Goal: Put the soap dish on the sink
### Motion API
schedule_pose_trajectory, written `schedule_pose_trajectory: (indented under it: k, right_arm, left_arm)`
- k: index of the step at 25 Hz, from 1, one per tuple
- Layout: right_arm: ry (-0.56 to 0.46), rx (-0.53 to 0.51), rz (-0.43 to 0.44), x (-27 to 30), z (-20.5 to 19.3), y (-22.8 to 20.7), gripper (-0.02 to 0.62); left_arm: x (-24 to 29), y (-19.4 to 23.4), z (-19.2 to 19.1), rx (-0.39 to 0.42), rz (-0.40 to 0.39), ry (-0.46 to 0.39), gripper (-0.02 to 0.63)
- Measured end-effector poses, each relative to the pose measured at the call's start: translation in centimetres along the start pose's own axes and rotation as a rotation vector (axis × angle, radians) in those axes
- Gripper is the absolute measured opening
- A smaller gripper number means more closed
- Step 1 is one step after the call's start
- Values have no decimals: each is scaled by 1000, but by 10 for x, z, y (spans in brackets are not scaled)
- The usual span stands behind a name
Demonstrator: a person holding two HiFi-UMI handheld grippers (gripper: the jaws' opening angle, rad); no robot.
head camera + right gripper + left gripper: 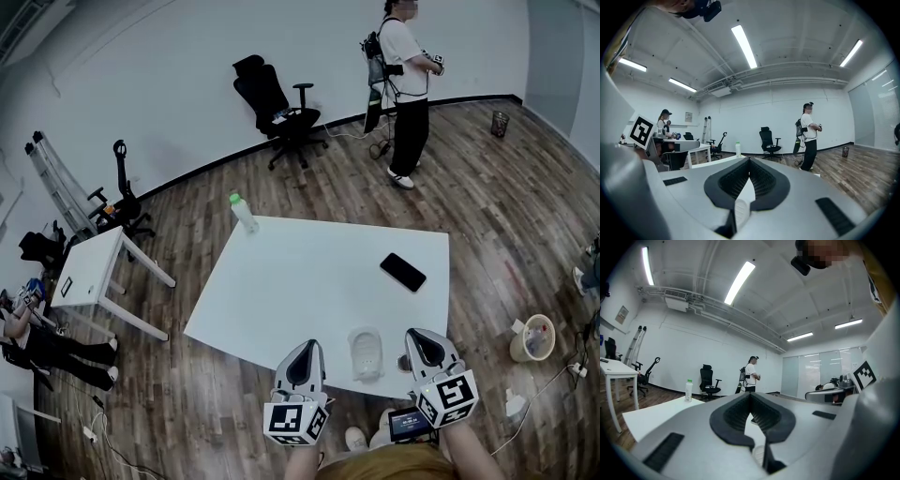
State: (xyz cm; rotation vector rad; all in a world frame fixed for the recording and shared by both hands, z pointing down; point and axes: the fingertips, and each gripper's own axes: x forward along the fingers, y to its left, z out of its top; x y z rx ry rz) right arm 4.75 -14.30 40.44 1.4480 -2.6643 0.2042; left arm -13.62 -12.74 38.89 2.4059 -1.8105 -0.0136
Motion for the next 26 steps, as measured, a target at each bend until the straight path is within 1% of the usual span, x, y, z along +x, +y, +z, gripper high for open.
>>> schedule_pose_trajectory:
  k: [3, 13, 19, 26]
  right_arm:
    - [7, -9, 0, 0, -1, -1, 8]
    - [4, 19, -16, 0, 1, -7, 8]
    - [17, 32, -21, 1, -7, -13, 8]
    - [15, 16, -16, 5, -4, -11, 8]
  left_arm:
    - [1, -1, -3, 1, 5, 7, 6]
    - [0, 6, -9, -13, 24, 24, 6]
    - [3, 0, -10, -13, 22, 24, 6]
    - [6, 4, -10, -17, 32, 25, 6]
